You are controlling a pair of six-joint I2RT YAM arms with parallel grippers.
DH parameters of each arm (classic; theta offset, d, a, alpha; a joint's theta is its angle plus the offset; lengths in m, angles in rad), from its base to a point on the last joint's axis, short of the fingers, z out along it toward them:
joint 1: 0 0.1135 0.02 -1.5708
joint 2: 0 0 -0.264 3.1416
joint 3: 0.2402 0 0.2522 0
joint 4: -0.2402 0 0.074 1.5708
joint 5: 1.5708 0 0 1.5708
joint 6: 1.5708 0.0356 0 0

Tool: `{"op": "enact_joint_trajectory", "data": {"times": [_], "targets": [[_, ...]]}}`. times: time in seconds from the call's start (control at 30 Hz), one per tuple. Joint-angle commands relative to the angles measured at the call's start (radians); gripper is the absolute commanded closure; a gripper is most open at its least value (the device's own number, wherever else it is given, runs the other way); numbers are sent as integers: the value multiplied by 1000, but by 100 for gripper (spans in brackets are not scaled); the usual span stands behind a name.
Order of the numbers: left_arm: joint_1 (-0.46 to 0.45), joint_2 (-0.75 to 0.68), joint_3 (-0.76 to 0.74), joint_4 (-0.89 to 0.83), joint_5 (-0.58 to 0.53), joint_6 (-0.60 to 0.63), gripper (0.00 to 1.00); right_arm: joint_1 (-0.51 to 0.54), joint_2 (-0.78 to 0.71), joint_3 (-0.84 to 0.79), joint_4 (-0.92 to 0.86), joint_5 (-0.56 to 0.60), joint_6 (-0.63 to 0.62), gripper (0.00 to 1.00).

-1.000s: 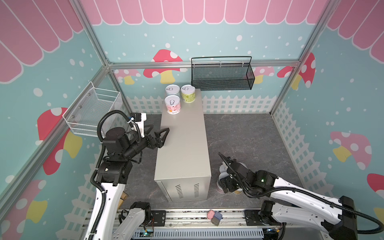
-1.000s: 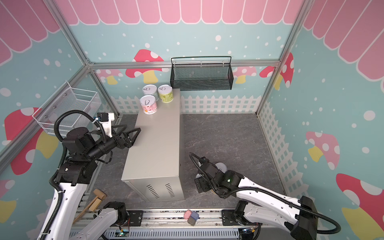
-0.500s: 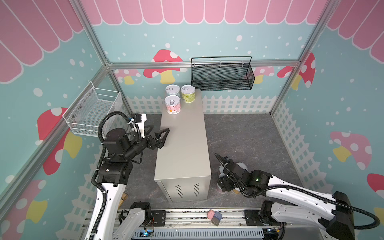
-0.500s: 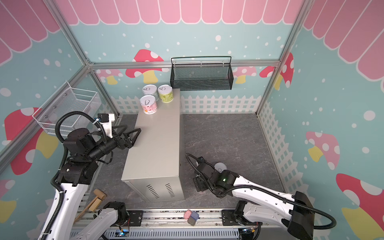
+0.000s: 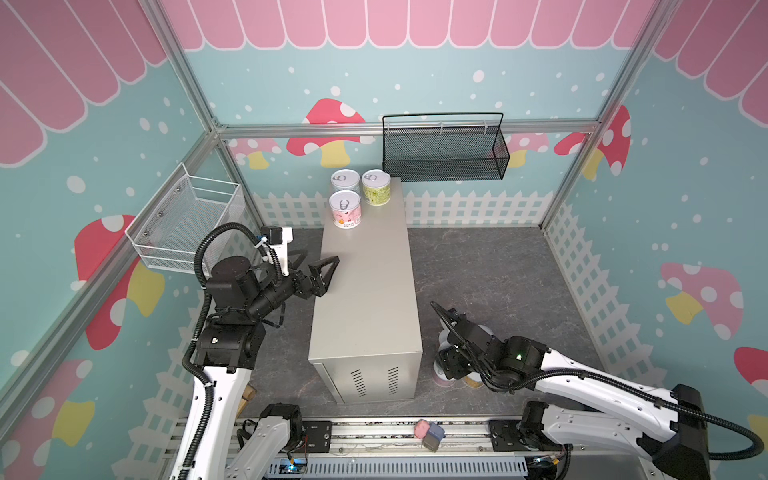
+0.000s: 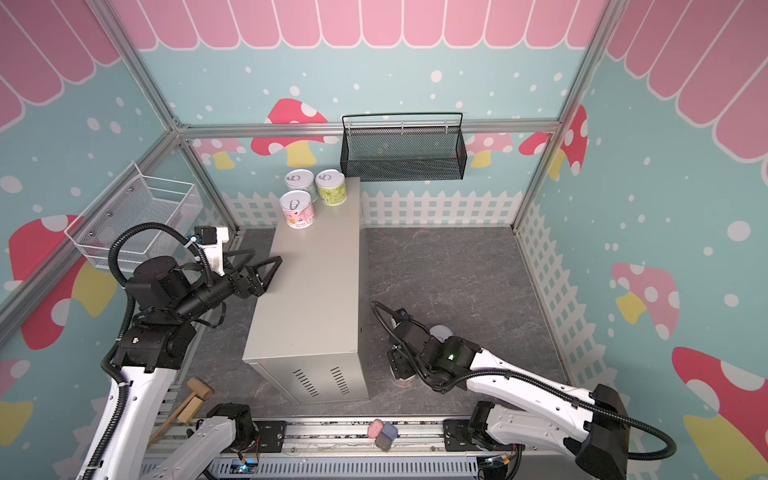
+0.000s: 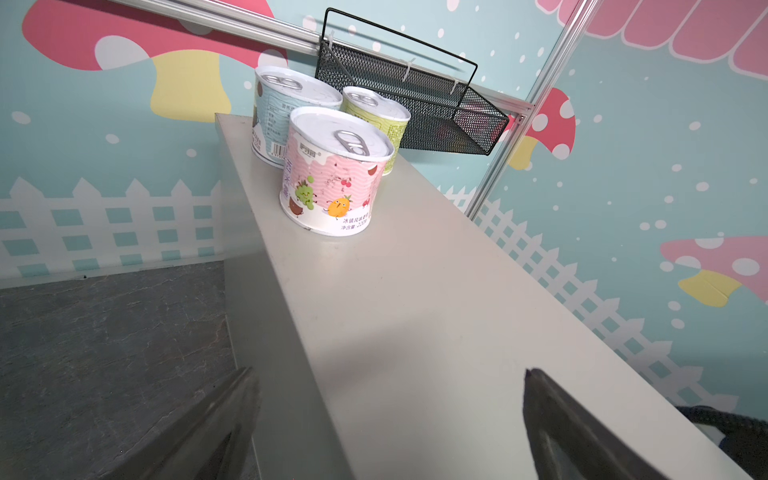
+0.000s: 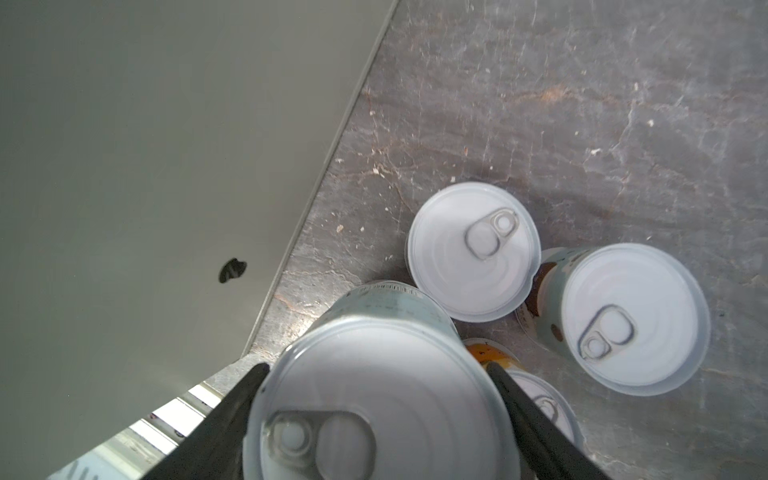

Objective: Place and organize the canned foods onto the counter
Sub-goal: 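Grasp a light-blue-label can from the floor cluster with the right gripper, then lift the light-blue can and carry it onto the cabinet top with the right gripper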

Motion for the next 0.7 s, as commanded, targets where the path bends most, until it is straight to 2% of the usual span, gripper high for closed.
{"op": "enact_joint_trajectory", "data": {"times": [0.0, 0.13, 0.27, 0.43, 0.67], "targets": [[6, 4, -17, 25, 26, -14, 1, -4, -29, 116, 5, 61, -56, 36], [5, 4, -18, 28, 33, -16, 1, -39, -8, 243, -29, 60, -139, 36], [4, 5, -16, 28, 34, -15, 1, -100, 48, 456, -71, 49, -270, 36], [5, 7, -17, 28, 32, -14, 1, -160, 208, 797, -140, -9, -444, 36], [6, 4, -18, 28, 26, -11, 1, -220, 481, 1261, -240, -95, -608, 36]]}}
